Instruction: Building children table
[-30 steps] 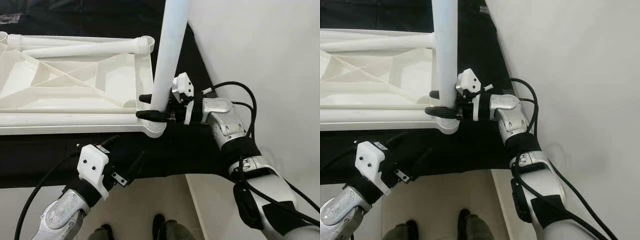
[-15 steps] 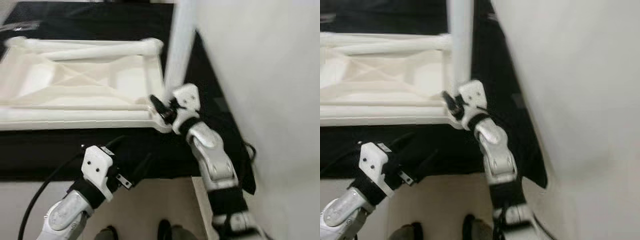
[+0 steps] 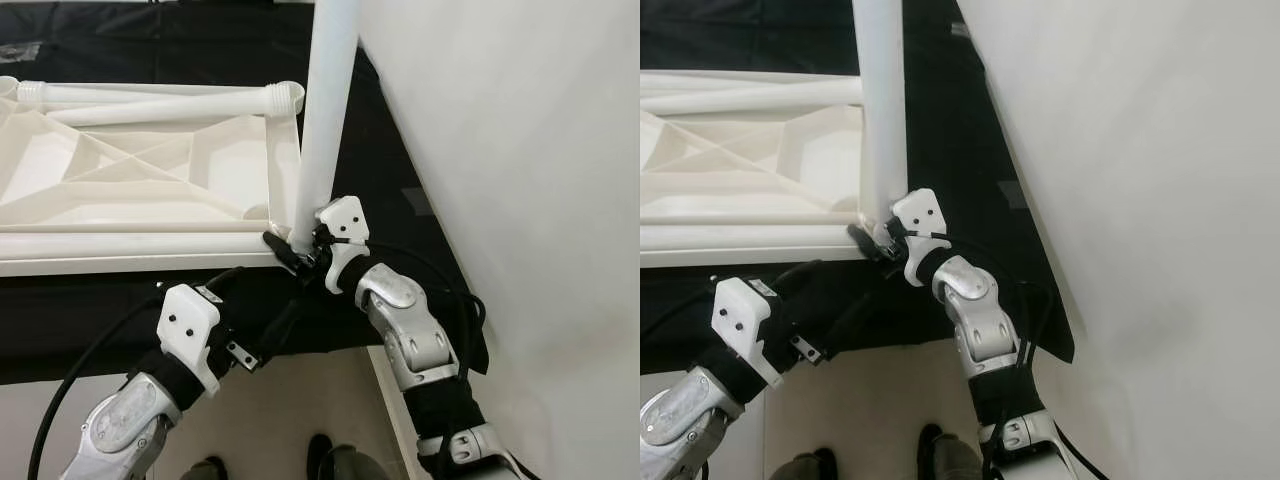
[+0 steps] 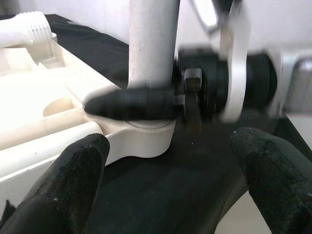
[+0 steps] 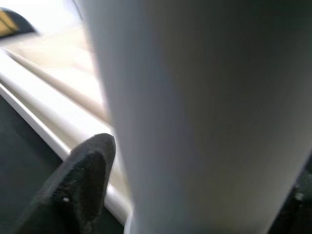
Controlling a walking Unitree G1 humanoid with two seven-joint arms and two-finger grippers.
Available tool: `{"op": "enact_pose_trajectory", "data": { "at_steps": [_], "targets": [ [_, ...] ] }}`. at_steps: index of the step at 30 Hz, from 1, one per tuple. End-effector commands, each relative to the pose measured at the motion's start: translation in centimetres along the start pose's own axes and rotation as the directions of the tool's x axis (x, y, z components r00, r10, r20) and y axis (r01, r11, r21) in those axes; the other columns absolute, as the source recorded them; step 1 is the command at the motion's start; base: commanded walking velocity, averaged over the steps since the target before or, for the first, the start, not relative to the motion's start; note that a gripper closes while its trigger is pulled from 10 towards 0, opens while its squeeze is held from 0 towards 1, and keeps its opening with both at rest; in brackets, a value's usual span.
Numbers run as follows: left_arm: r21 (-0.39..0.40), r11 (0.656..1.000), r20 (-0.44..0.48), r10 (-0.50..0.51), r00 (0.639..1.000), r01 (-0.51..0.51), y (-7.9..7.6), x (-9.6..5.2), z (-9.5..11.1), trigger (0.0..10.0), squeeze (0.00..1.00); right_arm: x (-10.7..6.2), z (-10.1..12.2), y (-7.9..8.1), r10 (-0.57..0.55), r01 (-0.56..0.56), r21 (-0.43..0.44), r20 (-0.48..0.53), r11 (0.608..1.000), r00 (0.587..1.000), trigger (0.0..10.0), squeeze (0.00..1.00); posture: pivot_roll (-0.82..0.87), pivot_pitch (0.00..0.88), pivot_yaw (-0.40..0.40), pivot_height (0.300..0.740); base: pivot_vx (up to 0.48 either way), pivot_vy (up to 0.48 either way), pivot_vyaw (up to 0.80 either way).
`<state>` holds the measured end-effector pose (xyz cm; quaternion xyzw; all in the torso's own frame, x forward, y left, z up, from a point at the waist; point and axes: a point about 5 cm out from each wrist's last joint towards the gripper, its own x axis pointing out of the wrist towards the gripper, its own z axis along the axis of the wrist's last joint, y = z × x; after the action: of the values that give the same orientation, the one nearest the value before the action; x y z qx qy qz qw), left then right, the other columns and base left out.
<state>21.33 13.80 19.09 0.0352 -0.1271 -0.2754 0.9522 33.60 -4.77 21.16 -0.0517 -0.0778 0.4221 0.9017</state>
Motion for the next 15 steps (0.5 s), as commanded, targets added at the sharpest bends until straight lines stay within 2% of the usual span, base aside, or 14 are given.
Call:
{"op": "enact_pose_trajectory", "data": {
  "at_steps": [1, 3, 5, 6, 8, 9, 12, 15],
  "targets": [
    [-0.015, 1.0, -0.037, -0.011, 0.999, 0.01, -0.1, -0.3, -0.6, 10.0, 0.0, 0.4, 0.4, 0.7, 0.086, -0.086, 0.001, 0.024, 0.996, 0.996, 10.0, 0.0, 0.1, 0.285, -0.105, 0.74, 0.0, 0.0, 0.0],
    [-0.016, 1.0, -0.035, -0.012, 0.999, 0.011, -0.2, -0.2, -0.7, 10.0, 0.0, 0.1, 1.6, 0.5, 0.256, -0.253, -0.05, 0.054, 0.966, 0.965, 10.0, 0.0, 0.1, 0.285, -0.106, 0.74, 0.0, 0.0, 0.0],
    [-0.017, 1.0, -0.034, -0.011, 0.999, 0.011, -0.2, -0.2, -0.7, 10.0, 0.0, -0.4, 2.2, 0.3, 0.427, -0.422, -0.105, 0.036, 0.901, 0.903, 10.0, 0.0, 0.11, 0.279, -0.109, 0.74, 0.0, 0.0, 0.0],
    [-0.017, 1.0, -0.034, -0.011, 0.999, 0.011, -0.2, -0.2, -0.7, 10.0, 0.0, -0.4, 2.2, 0.3, 0.427, -0.422, -0.105, 0.036, 0.901, 0.903, 10.0, 0.0, 0.11, 0.279, -0.109, 0.74, 0.0, 0.0, 0.0],
    [-0.016, 1.0, -0.034, -0.01, 0.999, 0.01, -0.2, -0.2, -0.7, 10.0, 0.0, -0.6, 2.3, -0.1, 0.502, -0.496, -0.128, 0.015, 0.859, 0.865, 10.0, 0.0, 0.11, 0.279, -0.111, 0.74, 0.0, 0.0, 0.0],
    [-0.016, 1.0, -0.034, -0.01, 0.999, 0.01, -0.2, -0.2, -0.7, 10.0, 0.0, -0.6, 2.3, -0.1, 0.502, -0.496, -0.128, 0.015, 0.859, 0.865, 10.0, 0.0, 0.11, 0.279, -0.111, 0.74, 0.0, 0.0, 0.0],
    [-0.014, 1.0, -0.033, -0.007, 0.999, 0.007, -0.3, -0.2, -0.7, 10.0, 0.0, -0.5, 2.9, -1.5, 0.577, -0.573, -0.116, 0.002, 0.811, 0.817, 10.0, 0.0, 0.12, 0.277, -0.118, 0.74, 0.0, 0.0, 0.0],
    [-0.014, 1.0, -0.033, -0.006, 0.999, 0.005, -0.3, -0.2, -0.7, 10.0, 0.0, -0.4, 3.0, -1.8, 0.587, -0.583, -0.108, 0.0, 0.805, 0.81, 10.0, 0.0, 0.12, 0.276, -0.119, 0.74, 0.0, 0.0, 0.0]
  ]
}}
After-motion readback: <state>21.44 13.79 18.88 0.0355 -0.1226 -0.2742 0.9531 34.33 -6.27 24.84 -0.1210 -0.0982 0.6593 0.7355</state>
